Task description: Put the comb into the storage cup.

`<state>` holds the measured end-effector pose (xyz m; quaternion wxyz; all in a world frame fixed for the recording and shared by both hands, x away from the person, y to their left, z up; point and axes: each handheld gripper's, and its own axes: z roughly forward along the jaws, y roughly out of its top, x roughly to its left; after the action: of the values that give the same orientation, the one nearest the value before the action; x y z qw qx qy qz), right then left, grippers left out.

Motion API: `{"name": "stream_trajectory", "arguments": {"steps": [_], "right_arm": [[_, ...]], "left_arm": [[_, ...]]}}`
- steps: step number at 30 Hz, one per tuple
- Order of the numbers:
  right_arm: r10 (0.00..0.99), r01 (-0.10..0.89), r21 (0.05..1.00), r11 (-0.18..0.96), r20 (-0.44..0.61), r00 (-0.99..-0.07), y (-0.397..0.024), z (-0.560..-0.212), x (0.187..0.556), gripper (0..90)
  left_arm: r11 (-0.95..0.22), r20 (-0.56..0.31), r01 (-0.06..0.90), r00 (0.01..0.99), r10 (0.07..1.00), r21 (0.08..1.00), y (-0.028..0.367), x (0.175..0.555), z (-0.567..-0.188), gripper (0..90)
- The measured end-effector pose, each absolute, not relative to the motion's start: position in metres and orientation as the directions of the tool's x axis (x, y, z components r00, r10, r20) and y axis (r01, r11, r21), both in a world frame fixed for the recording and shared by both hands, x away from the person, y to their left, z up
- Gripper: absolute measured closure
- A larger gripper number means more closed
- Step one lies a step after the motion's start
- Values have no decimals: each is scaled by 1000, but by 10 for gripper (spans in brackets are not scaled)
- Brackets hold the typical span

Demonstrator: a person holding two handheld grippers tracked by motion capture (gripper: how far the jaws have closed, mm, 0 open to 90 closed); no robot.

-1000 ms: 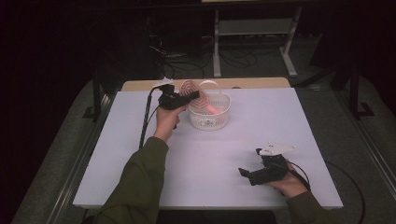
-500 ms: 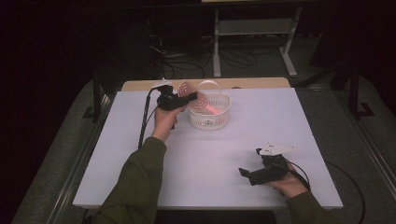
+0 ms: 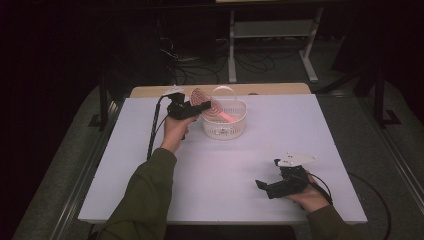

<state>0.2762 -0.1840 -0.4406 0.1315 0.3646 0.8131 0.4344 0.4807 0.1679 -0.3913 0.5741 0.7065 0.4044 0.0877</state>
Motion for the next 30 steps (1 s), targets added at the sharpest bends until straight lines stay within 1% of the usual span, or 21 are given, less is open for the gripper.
{"name": "stream_trajectory", "arguments": {"steps": [7,13,21,23,28,30], "right_arm": [[707,478,802,358,102,-700,-184,-441,276,0],[708,478,803,356,102,-699,-184,-441,276,0],[707,477,802,360,100,-701,-184,-441,276,0],[707,477,802,359,100,-700,-184,-441,276,0],[707,477,802,360,100,-700,-184,-441,276,0],[707,477,802,359,100,-700,-184,-441,276,0]], "left_arm": [[-25,-314,456,651,691,890,168,480,-392,324],[-35,-299,445,657,692,895,168,480,-392,257],[-121,-189,388,670,718,914,163,477,-391,145],[-131,-174,377,674,718,917,163,476,-391,127],[-170,-123,345,684,719,923,162,476,-390,33],[-184,-105,333,689,717,925,162,475,-390,13]]}}
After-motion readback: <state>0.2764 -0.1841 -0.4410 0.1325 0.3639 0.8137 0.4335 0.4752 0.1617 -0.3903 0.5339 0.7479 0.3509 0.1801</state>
